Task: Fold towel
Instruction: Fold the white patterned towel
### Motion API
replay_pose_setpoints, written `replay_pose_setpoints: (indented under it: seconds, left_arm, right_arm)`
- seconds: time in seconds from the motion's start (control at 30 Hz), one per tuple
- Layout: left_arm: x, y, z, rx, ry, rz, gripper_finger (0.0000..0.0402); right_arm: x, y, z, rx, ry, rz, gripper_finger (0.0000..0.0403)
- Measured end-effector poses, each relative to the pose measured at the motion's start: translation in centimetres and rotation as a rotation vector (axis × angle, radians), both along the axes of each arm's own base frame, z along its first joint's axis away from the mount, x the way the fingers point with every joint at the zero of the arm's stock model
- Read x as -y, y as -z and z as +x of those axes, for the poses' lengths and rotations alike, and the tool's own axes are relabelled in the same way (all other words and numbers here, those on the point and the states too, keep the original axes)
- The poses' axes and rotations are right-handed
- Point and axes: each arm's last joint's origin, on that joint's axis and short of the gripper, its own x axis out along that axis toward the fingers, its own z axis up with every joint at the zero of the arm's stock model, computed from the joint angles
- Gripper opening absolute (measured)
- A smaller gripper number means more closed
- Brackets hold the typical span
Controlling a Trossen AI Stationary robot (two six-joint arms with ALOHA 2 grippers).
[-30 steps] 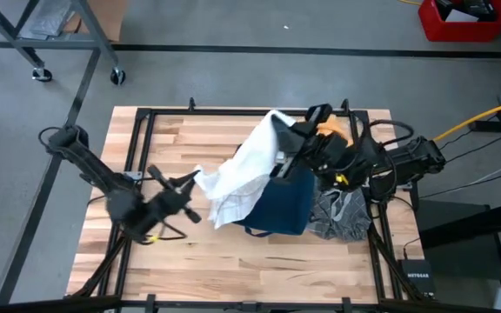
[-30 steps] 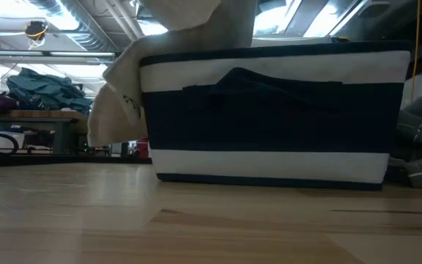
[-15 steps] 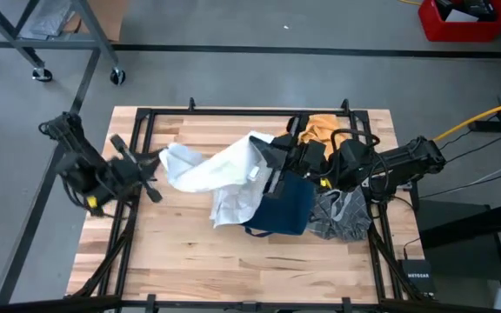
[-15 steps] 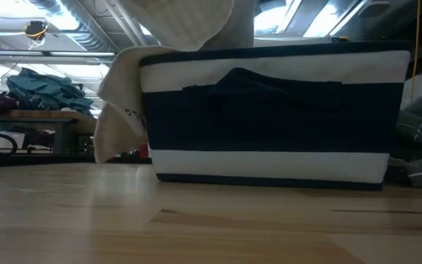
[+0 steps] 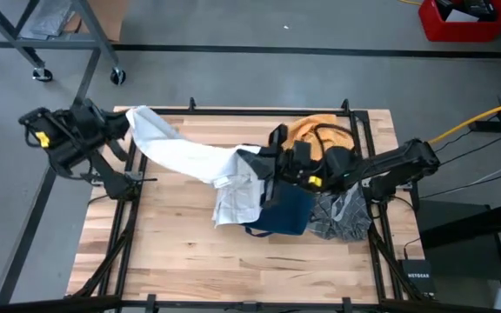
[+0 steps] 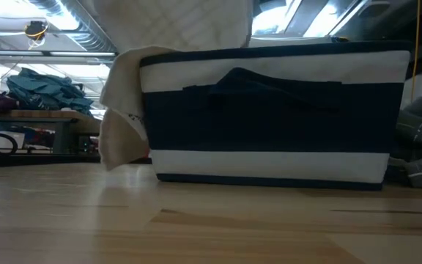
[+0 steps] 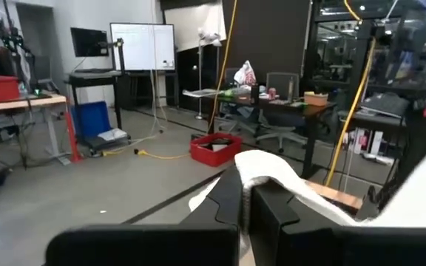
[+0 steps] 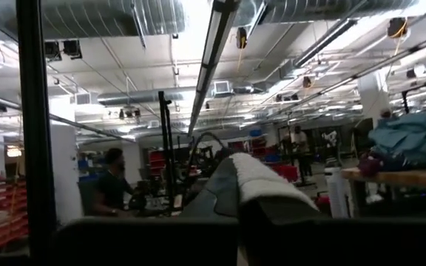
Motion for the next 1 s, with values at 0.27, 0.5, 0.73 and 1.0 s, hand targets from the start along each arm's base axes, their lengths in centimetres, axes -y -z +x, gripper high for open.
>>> replay_pose_setpoints:
  seconds: [0.27,0.5,0.73,1.0]
  left_arm:
    - [-0.7,-4.1,-0.6,0.047,0.018,0.005,0.0]
    - [2.0,-3.7,1.7,-0.096,0.024,0.172,0.0]
    - [4.5,-2.0,3.9,-0.229,0.033,0.335,0.0]
    - [4.2,-2.0,3.7,-0.24,0.024,0.346,0.0]
  right_arm:
    - [1.6,2.0,2.6,0.052,-0.028,0.119,0.0001]
    - [1.4,4.0,3.7,-0.18,0.029,-0.026,0.0001]
    - [1.4,4.7,3.7,-0.308,0.06,-0.124,0.0001]
    - [1.4,4.7,3.6,-0.334,0.058,-0.165,0.0026]
